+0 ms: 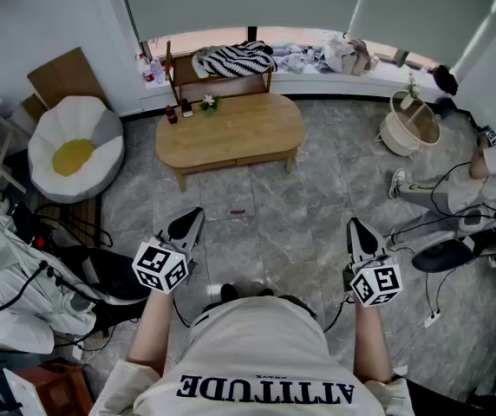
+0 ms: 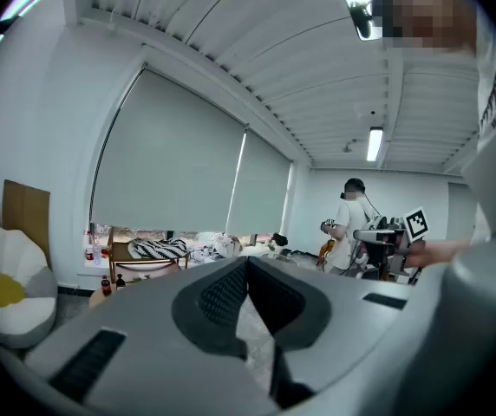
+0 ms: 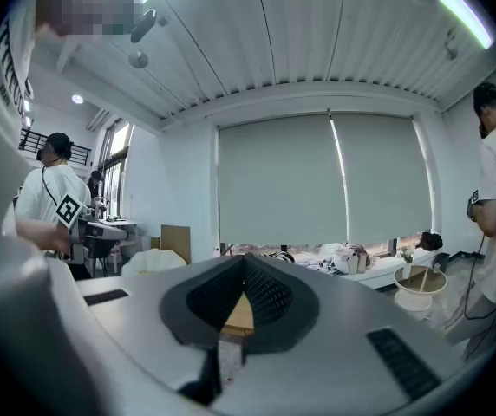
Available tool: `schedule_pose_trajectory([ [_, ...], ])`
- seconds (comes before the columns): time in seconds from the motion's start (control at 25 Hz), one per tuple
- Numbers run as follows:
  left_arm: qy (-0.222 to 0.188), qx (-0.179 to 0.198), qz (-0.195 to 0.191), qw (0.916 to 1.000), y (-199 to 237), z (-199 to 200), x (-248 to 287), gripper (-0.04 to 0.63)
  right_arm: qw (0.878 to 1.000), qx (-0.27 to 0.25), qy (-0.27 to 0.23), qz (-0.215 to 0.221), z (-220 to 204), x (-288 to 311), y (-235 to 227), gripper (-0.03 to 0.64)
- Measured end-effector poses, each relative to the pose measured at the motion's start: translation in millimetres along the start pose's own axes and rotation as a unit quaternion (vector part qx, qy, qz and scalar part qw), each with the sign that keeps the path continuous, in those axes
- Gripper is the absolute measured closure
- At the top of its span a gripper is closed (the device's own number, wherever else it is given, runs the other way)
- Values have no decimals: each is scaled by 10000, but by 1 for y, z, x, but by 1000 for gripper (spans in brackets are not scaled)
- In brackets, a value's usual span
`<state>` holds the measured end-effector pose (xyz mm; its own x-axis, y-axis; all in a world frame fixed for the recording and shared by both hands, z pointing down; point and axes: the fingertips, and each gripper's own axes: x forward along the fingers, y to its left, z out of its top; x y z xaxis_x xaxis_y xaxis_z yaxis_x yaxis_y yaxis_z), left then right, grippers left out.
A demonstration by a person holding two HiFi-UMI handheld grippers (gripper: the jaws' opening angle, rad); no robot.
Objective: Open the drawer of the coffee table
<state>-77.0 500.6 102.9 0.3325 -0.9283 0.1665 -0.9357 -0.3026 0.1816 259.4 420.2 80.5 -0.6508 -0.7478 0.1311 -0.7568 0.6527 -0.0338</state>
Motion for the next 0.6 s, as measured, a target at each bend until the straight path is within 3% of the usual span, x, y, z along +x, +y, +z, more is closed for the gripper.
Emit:
schedule_pose_trajectory([
  [0.6,-29,-10,-20,10000,-3,-8,-15,575,10000,-33,8,34,-5,-10,16,600],
])
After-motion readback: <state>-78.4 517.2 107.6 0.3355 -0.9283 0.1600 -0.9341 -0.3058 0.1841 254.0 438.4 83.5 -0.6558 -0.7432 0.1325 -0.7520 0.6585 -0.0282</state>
